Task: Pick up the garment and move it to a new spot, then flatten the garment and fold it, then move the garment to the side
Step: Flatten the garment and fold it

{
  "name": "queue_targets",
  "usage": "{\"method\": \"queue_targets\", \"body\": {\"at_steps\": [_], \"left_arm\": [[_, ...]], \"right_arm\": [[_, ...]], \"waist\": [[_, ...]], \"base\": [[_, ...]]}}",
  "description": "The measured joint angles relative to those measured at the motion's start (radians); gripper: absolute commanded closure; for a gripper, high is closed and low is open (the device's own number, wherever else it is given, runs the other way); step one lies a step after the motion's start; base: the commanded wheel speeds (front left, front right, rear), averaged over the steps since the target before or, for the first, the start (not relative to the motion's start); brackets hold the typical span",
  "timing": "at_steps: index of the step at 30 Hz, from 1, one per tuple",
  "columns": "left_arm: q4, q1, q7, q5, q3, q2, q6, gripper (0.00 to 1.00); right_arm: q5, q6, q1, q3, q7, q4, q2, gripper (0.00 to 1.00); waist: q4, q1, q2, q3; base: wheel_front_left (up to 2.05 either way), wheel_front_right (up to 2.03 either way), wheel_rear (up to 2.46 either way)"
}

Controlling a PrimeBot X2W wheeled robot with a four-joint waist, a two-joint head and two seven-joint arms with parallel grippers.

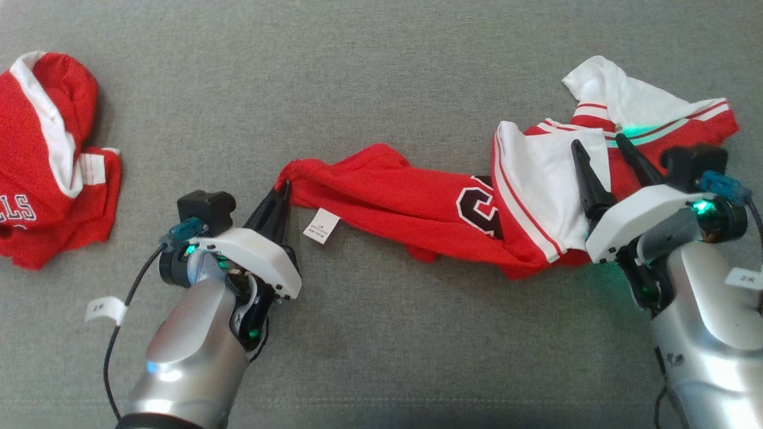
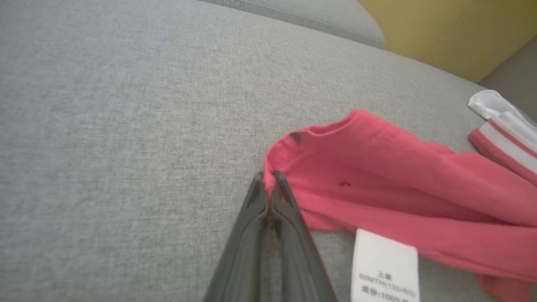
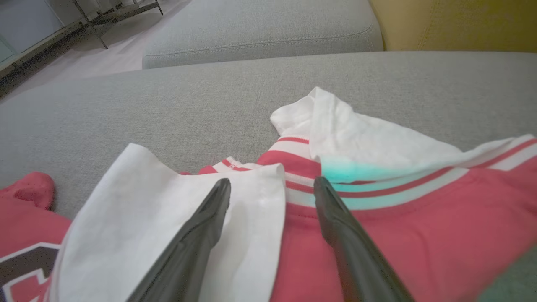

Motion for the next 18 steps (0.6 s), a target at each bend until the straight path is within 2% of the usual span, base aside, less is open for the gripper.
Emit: {"method": "queue_targets", "body": {"at_steps": [2, 3, 4, 5, 6, 12, 18], "left_arm": [[-0.006, 0.0, 0.0, 0.0, 0.0, -0.001, 0.0, 1.0], [-0.01, 0.0, 0.0, 0.0, 0.0, -0.003, 0.0, 1.0], [-0.014, 0.0, 0.0, 0.0, 0.001, -0.003, 0.0, 1.0], [-0.019, 0.0, 0.0, 0.001, 0.002, -0.005, 0.0, 1.0], [-0.024, 0.001, 0.0, 0.002, 0.003, -0.006, 0.0, 1.0], [-0.069, 0.008, 0.0, 0.015, 0.033, -0.011, 0.007, 1.0], [-0.196, 0.047, 0.0, 0.061, 0.097, -0.009, 0.025, 1.0]], "right_arm": [[0.006, 0.0, -0.023, 0.014, 0.004, 0.035, -0.009, 0.0], [0.007, 0.0, -0.031, 0.024, 0.004, 0.048, -0.016, 0.19], [0.014, 0.0, -0.039, 0.03, 0.004, 0.057, -0.02, 0.63], [0.017, 0.0, -0.046, 0.036, 0.003, 0.063, -0.024, 0.85], [0.018, 0.0, -0.05, 0.04, 0.003, 0.064, -0.026, 1.0], [0.033, 0.0, -0.051, 0.064, -0.025, 0.045, -0.033, 1.0], [0.035, 0.0, -0.037, 0.056, -0.07, -0.076, -0.053, 1.0]], "waist": [[0.006, 0.0, 0.0, 0.002], [0.008, 0.0, 0.0, 0.003], [0.01, 0.0, 0.0, 0.003], [0.012, 0.0, 0.0, 0.003], [0.014, 0.0, 0.0, 0.004], [0.011, 0.0, 0.0, -0.007], [-0.008, 0.0, 0.0, -0.032]], "base": [[0.0, 0.0, 0.0], [0.0, 0.0, 0.0], [0.0, 0.0, 0.0], [0.0, 0.0, 0.0], [0.0, 0.0, 0.0], [0.0, 0.0, 0.0], [0.0, 0.0, 0.0]]}}
